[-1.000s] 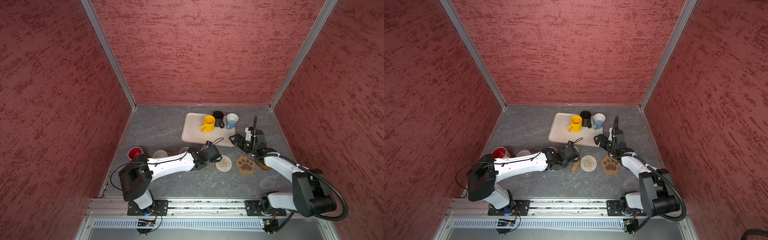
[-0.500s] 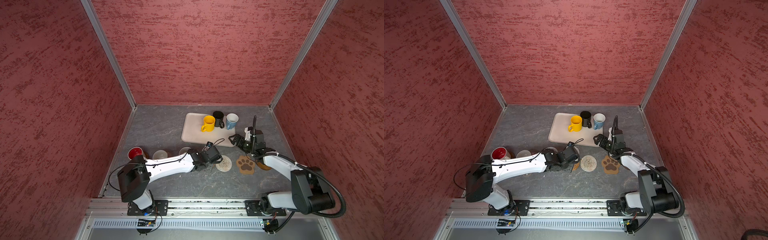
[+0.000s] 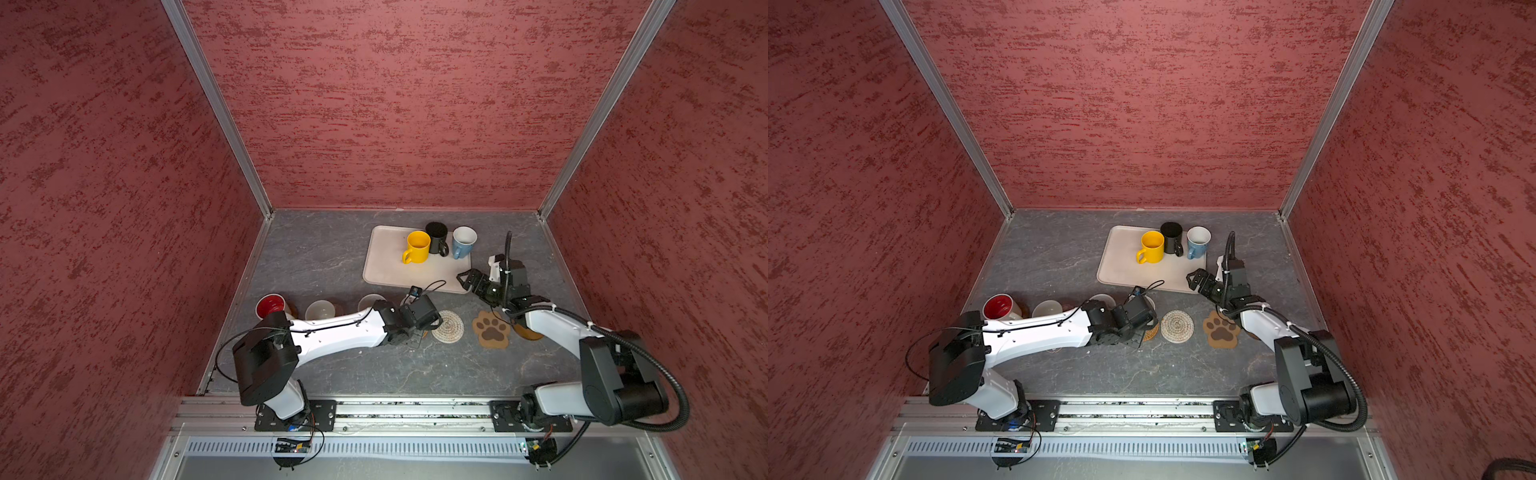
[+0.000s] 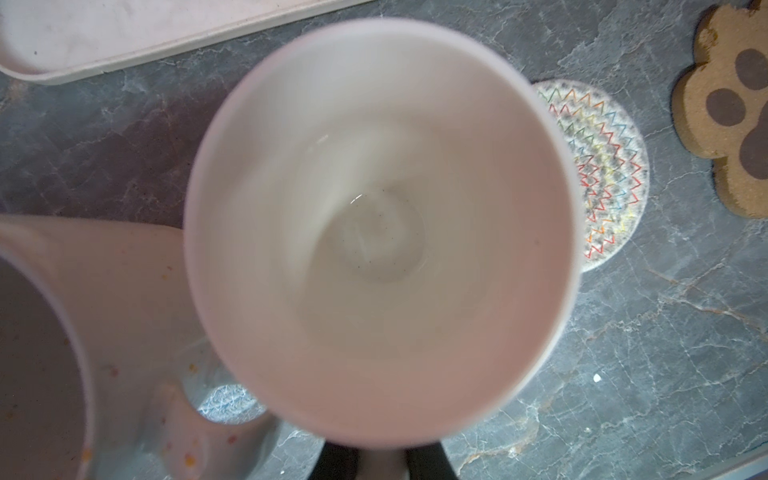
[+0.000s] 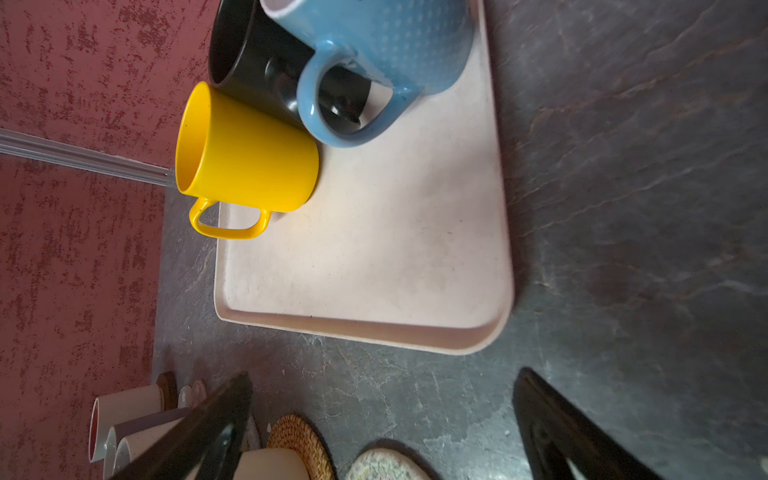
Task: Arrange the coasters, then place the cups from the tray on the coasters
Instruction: 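Carry the white mug to the rattan coaster while the right gripper nears the tray, then set the white mug down, open left gripper while right gripper nears blue mug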
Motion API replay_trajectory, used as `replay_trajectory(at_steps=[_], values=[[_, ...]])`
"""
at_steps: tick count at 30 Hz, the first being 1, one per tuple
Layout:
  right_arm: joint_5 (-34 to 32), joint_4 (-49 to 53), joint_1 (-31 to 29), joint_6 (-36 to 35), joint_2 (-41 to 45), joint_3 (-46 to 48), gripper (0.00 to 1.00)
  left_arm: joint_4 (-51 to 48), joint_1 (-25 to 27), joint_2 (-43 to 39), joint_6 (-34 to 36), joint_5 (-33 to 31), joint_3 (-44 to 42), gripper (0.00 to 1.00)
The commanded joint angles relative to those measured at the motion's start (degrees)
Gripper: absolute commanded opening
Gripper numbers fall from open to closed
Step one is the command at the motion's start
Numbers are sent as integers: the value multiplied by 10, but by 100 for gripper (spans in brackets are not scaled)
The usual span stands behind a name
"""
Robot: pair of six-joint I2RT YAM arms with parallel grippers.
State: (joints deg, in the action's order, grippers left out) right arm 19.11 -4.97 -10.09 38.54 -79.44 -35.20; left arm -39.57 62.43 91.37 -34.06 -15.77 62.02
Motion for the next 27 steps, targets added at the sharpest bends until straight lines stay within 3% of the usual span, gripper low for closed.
replay_trajectory(at_steps=[1, 7, 9, 22, 27], values=[[0, -22, -5, -4, -4, -18, 98, 18, 1, -13, -6, -20, -3, 0], [-4, -21, -5, -7, -8, -19, 98, 12, 1, -10, -5, -21, 1, 2], [-3, -22, -5, -6, -11, -20, 98, 11, 1, -11, -5, -23, 1, 15], [-17, 0, -13, -26, -17, -35, 98, 7, 1, -20, -4, -30, 3, 63], [-32, 13, -16, -30, -9, -40, 98, 2, 1, -43, 17, -42, 13, 73]])
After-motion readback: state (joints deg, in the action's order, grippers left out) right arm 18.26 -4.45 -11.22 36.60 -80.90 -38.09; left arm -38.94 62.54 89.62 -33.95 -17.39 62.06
